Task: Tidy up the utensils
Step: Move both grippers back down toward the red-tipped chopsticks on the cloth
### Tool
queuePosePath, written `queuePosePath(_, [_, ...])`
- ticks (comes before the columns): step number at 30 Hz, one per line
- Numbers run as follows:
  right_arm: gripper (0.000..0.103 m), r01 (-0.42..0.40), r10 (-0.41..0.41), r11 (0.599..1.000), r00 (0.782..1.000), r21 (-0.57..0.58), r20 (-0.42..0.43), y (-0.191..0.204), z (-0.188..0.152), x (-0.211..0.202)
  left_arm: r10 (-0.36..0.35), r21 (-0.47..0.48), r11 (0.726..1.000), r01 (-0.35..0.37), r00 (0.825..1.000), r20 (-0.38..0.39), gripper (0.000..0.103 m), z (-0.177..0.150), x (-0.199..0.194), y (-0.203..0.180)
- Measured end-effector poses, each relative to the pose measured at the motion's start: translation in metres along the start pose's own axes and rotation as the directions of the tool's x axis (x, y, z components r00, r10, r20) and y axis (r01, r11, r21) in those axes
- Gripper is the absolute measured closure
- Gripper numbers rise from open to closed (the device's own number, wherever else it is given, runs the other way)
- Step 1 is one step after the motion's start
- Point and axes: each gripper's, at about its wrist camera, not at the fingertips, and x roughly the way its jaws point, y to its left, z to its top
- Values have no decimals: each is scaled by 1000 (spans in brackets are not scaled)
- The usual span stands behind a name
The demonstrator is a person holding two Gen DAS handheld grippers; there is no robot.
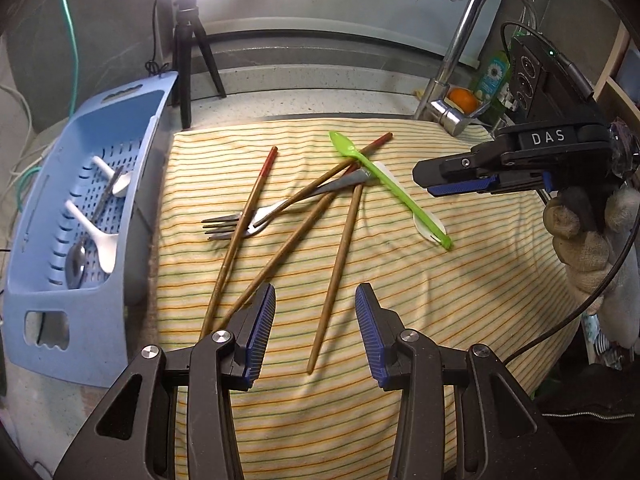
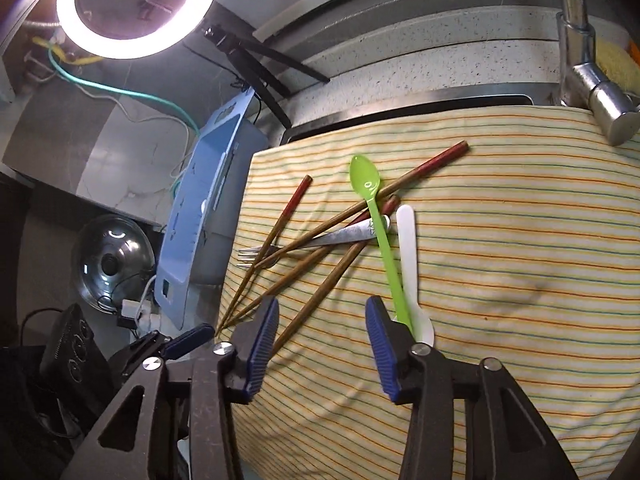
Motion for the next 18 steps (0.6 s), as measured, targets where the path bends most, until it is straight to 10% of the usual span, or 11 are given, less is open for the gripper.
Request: queuePosePath(18, [80, 74, -73, 997, 997, 36, -34, -21, 23, 15, -13, 3, 1000, 13, 1000, -5, 73, 2, 4, 5])
